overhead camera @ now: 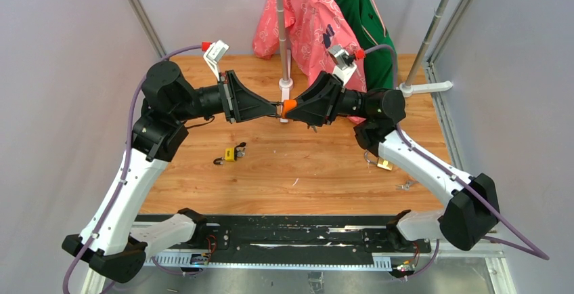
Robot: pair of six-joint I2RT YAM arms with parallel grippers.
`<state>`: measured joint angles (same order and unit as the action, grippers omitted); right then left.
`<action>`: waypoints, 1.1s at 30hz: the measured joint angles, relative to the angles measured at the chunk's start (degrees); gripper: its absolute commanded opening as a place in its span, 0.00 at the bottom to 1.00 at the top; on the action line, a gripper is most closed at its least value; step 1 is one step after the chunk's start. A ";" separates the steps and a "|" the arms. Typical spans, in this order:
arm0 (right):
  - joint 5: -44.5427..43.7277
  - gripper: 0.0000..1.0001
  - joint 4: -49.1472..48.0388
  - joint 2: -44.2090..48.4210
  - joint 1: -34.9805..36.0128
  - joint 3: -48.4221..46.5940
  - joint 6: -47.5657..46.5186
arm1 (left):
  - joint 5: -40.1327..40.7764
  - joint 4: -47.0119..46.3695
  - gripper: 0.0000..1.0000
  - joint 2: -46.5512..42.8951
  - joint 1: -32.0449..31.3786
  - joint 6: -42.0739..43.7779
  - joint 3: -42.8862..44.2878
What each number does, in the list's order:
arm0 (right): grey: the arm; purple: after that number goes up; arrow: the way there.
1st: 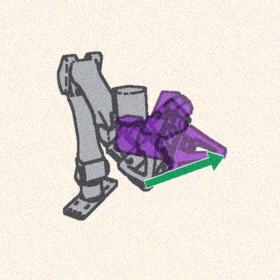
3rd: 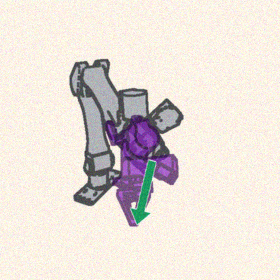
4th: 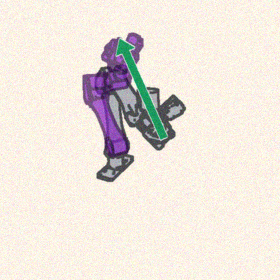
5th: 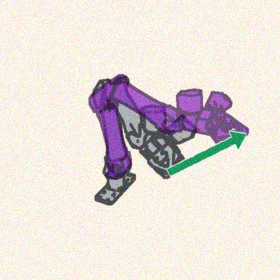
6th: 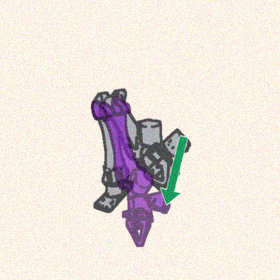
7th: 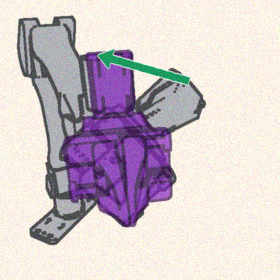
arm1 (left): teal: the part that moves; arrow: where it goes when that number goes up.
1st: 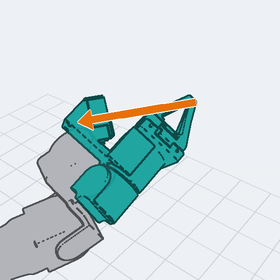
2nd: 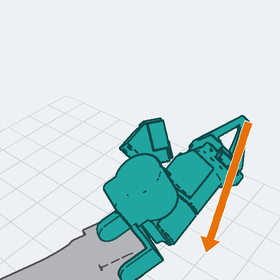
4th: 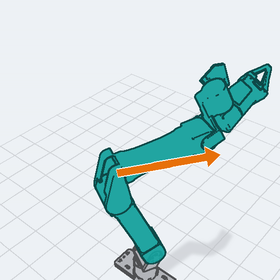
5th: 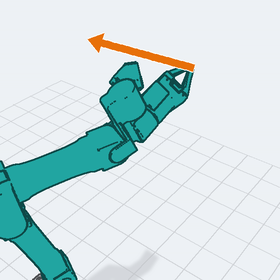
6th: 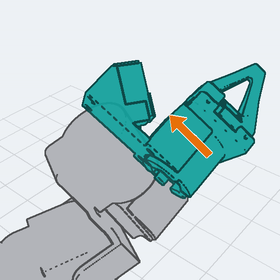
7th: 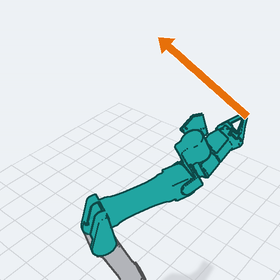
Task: Lock with the key
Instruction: Lock the lock.
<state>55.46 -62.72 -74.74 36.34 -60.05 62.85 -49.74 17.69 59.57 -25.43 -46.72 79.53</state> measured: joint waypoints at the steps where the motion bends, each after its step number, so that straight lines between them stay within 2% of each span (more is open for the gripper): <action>1: -0.02 0.00 0.52 0.00 0.00 0.00 0.26 | 0.09 0.15 0.00 -0.07 0.04 0.20 -0.02; 8: -3.04 0.00 11.80 2.95 0.04 -0.07 0.24 | 1.31 2.01 0.00 -0.46 0.24 3.87 -0.20; 18: -5.99 0.00 26.51 7.02 1.16 -1.03 -4.87 | 1.55 -4.02 0.00 -3.34 0.11 5.22 -6.29; 33: -8.63 0.00 32.87 7.39 3.56 -4.46 -8.70 | 2.67 -10.45 0.00 -6.99 0.17 5.40 -10.71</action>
<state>46.83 -29.85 -67.35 39.90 -64.51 54.15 -47.07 7.25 52.58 -25.26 -41.32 68.82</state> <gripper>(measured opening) 0.327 0.058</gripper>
